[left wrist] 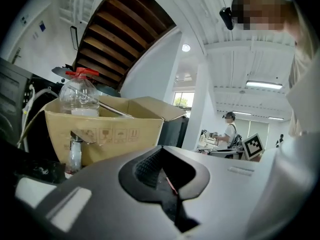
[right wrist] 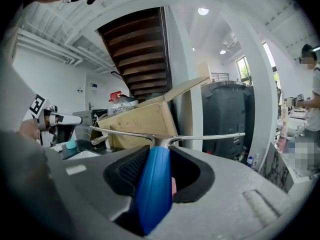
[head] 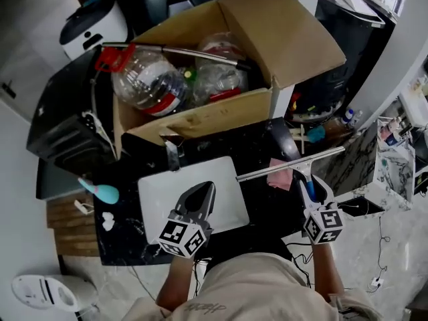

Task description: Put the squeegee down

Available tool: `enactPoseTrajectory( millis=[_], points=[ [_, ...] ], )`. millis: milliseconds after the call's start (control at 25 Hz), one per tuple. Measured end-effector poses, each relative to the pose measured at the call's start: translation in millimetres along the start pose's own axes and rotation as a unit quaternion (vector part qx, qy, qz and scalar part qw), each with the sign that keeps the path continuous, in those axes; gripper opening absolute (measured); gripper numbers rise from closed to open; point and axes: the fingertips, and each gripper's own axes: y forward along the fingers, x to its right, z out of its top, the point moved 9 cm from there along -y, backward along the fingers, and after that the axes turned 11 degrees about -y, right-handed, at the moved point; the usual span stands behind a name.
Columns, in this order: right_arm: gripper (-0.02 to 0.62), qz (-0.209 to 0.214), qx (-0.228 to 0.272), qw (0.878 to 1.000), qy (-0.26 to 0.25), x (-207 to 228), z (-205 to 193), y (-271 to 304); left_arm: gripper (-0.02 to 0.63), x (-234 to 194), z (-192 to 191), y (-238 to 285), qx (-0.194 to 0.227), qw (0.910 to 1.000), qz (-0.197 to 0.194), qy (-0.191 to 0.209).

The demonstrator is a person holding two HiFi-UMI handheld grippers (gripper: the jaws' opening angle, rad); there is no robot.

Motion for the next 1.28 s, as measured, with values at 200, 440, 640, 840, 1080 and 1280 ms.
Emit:
enactPoseTrajectory(
  millis=[200, 440, 640, 840, 1080, 1280],
  points=[
    [0.133, 0.03, -0.001, 1.0, -0.009, 6.8, 0.2, 50.2, 0.014, -6.8, 6.6, -2.0, 0.02, 0.999, 0.039, -0.013],
    [0.133, 0.066, -0.014, 0.998, -0.019, 19.5, -9.4, 111.1, 0.014, -5.6, 1.4, 1.3, 0.019, 0.9956, 0.087, -0.031],
    [0.133, 0.075, -0.036, 0.996, -0.013, 24.6, -24.9, 163.3, 0.014, 0.5, -8.9, 7.7, 0.011, 0.9922, 0.119, -0.035],
    [0.133, 0.084, -0.079, 0.993, -0.033, 13.7, -43.0, 197.7, 0.014, 3.4, -16.1, 5.0, 0.007, 0.9892, 0.14, -0.041],
    [0.133, 0.09, -0.122, 0.987, -0.046, -0.5, -64.1, 222.6, 0.014, -0.1, -15.0, 5.6, 0.021, 0.9857, 0.16, -0.049],
    [0.133, 0.082, -0.161, 0.982, -0.047, -2.8, -78.8, 228.6, 0.014, 1.5, -15.8, -0.4, 0.027, 0.9844, 0.165, -0.053]
  ],
)
